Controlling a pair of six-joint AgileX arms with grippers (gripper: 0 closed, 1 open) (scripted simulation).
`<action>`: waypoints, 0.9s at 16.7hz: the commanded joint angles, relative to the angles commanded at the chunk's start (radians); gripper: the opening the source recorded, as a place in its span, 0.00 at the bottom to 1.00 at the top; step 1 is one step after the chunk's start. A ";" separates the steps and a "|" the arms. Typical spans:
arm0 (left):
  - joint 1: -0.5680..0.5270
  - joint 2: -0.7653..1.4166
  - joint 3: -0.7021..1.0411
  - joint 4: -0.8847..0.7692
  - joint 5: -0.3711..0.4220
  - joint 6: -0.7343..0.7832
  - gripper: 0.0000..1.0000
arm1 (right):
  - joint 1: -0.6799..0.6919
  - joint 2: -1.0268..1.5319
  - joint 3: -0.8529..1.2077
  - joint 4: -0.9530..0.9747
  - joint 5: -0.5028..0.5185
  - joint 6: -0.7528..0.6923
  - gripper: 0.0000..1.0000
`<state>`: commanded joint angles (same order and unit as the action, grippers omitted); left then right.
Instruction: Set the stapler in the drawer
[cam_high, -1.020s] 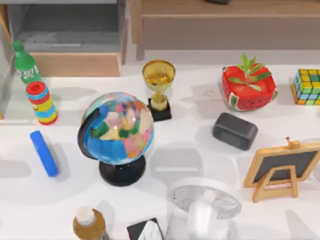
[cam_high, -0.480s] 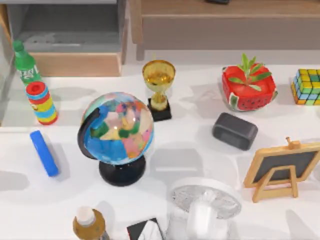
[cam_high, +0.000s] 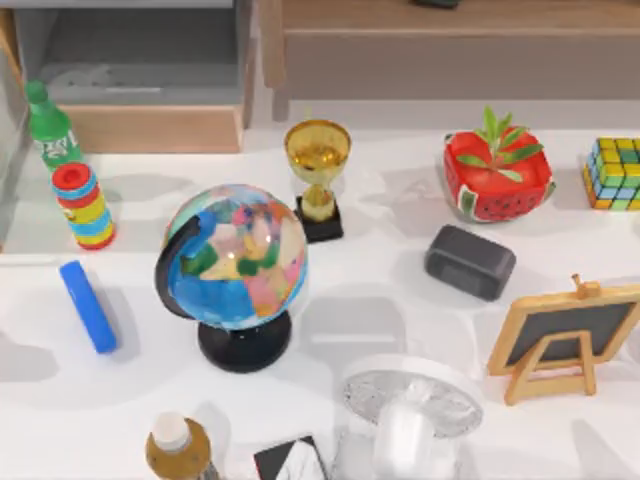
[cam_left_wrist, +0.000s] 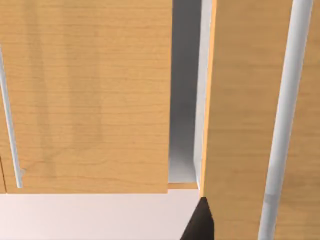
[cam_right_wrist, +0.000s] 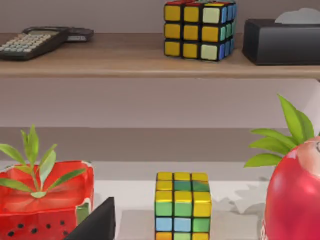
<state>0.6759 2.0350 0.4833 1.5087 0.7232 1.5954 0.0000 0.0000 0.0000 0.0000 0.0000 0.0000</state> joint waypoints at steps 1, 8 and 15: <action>0.000 0.000 0.000 0.000 0.000 0.000 0.83 | 0.000 0.000 0.000 0.000 0.000 0.000 1.00; 0.000 0.000 0.000 0.000 0.000 0.000 1.00 | 0.000 0.000 0.000 0.000 0.000 0.000 1.00; 0.015 -0.007 -0.019 0.012 0.016 0.001 1.00 | 0.000 0.000 0.000 0.000 0.000 0.000 1.00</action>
<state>0.6909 2.0282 0.4640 1.5209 0.7395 1.5964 0.0000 0.0000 0.0000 0.0000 0.0000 0.0000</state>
